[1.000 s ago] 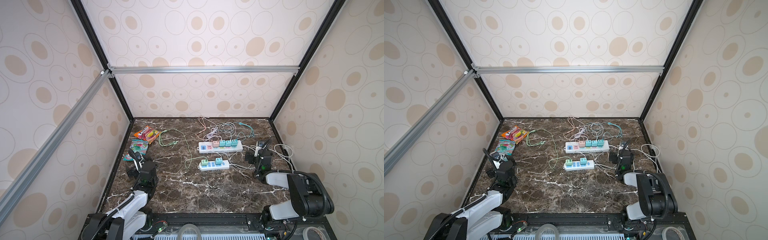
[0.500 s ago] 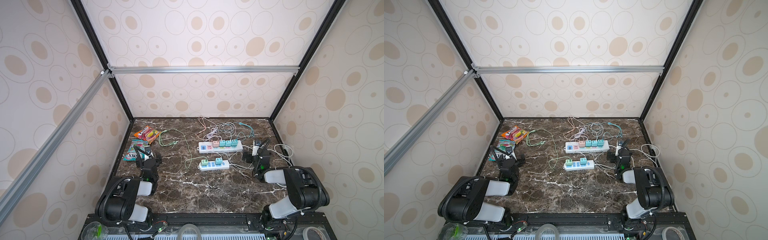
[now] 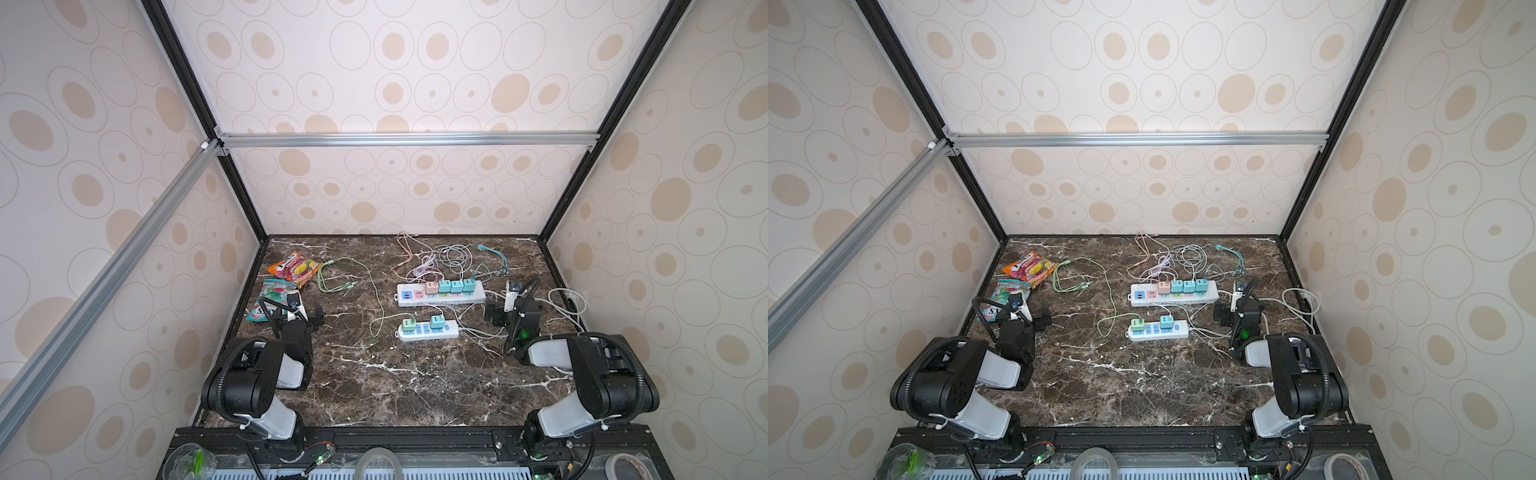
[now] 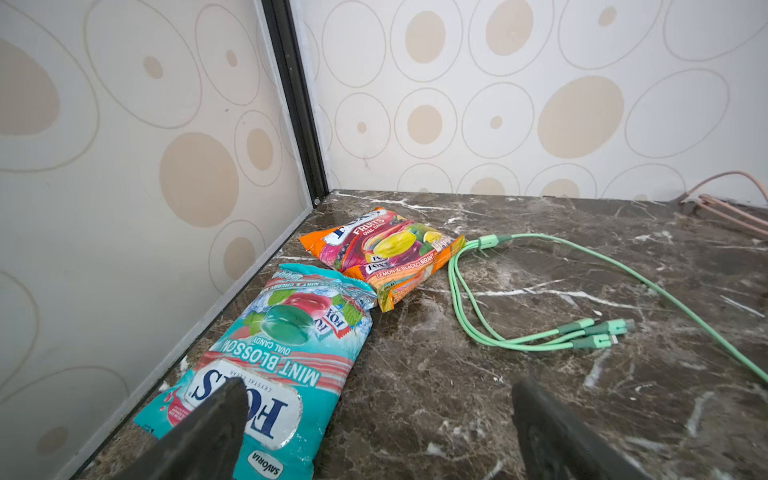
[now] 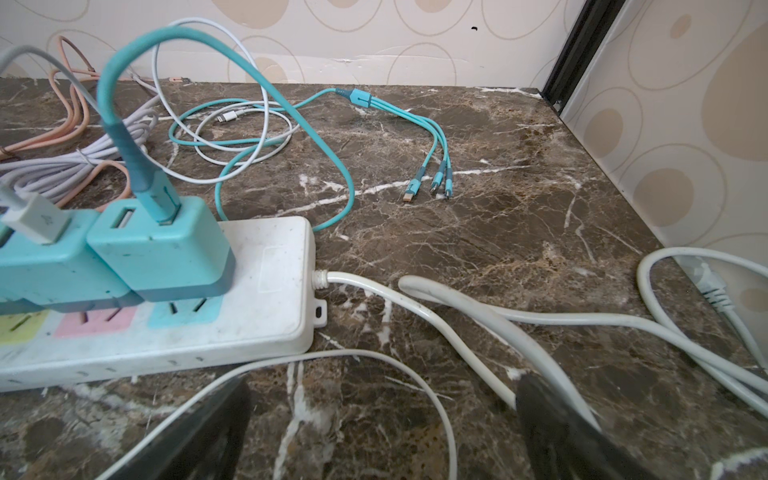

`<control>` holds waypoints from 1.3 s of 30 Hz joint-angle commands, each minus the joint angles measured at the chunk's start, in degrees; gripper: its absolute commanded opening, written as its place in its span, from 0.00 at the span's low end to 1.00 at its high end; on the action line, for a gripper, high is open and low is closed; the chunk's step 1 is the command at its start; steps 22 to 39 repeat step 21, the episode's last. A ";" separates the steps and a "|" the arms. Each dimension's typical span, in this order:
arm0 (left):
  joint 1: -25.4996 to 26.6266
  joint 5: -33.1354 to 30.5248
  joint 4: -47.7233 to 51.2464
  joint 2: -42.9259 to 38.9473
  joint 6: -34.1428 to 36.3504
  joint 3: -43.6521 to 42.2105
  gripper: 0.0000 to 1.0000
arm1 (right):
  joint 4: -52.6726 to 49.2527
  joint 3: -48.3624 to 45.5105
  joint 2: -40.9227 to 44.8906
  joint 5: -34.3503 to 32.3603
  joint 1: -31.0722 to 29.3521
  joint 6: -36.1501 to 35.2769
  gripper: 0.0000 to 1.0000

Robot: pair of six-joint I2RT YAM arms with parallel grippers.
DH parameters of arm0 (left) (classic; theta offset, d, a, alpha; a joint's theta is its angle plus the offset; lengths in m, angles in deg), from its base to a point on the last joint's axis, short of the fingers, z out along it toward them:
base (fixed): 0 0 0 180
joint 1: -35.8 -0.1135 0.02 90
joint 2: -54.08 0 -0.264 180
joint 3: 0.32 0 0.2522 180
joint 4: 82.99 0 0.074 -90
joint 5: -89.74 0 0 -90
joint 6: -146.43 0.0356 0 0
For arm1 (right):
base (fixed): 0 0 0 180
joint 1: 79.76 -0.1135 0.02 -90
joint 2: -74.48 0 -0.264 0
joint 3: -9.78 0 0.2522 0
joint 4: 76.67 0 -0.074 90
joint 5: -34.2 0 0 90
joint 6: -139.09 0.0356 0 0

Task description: Insert the plug

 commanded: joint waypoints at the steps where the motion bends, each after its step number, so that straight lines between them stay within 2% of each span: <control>1: -0.27 -1.29 -1.71 -0.14 -0.90 1.06 0.98 | 0.19 0.62 0.47 0.40 0.16 -0.80 1.00; 39: -0.12 -1.54 -1.93 0.29 -0.44 1.32 0.98 | 0.09 0.62 0.46 0.34 0.18 -0.82 1.00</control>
